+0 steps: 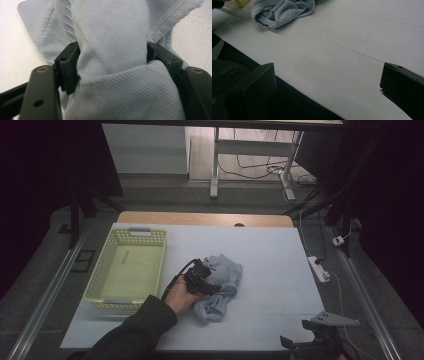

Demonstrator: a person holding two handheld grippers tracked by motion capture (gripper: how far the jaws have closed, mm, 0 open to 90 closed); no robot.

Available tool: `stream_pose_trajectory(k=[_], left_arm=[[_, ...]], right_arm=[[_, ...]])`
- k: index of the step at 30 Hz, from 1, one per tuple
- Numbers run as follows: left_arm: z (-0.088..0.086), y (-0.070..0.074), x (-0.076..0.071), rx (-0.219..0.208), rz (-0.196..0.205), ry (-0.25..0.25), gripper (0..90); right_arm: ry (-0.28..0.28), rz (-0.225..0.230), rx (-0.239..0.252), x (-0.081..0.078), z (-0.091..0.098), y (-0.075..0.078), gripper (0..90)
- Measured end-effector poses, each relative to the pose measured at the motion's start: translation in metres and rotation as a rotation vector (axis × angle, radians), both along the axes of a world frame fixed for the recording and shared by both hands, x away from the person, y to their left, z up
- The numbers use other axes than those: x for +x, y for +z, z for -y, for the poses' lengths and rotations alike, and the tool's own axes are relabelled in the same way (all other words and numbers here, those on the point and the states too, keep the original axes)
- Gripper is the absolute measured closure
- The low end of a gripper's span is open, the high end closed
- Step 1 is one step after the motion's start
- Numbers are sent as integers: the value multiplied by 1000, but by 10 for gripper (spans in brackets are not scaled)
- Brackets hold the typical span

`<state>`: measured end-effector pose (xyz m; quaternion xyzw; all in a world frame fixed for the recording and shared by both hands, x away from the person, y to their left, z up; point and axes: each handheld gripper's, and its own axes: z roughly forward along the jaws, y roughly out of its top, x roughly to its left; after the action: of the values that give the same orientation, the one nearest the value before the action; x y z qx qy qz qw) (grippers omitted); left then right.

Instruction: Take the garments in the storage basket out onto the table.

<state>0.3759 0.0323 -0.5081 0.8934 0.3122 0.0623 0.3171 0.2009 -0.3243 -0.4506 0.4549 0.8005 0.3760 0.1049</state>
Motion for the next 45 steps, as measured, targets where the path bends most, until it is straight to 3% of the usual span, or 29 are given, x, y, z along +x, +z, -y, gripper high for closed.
stream_pose_trajectory(k=[28, 34, 45], left_arm=[[-6, 19, -7, -83, -11, -4, 54], [-8, 24, -10, -119, -14, -9, 5], [-22, 35, -14, -209, -18, -10, 0]], right_arm=[[3, 2, 6, 0, 0, 0, 4], [4, 2, 8, 0, 0, 0, 4], [8, 3, 8, 0, 0, 0, 4]])
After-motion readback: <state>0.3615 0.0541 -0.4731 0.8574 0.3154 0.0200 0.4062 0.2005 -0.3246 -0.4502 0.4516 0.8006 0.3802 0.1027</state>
